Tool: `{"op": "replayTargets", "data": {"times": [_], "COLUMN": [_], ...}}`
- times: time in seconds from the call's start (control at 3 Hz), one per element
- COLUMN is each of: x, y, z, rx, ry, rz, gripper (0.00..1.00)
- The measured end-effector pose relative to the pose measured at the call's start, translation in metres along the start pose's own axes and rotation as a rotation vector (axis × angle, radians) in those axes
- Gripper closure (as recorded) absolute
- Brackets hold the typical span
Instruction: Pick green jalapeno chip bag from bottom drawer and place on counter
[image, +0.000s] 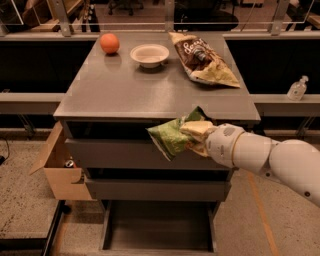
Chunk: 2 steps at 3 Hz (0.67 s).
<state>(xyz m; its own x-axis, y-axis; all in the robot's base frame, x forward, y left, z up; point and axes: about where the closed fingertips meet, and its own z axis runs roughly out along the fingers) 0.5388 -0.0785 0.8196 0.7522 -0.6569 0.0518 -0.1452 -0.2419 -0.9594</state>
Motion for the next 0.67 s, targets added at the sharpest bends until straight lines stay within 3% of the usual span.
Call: {"op": "replayTargets", "data": {"times": [0.67], "x": [-0.011], "y": [-0.086], "z": [0.019], "rx": [0.046], "ry": [-0.047], "rz": [-0.189], "gripper": [1.0]}}
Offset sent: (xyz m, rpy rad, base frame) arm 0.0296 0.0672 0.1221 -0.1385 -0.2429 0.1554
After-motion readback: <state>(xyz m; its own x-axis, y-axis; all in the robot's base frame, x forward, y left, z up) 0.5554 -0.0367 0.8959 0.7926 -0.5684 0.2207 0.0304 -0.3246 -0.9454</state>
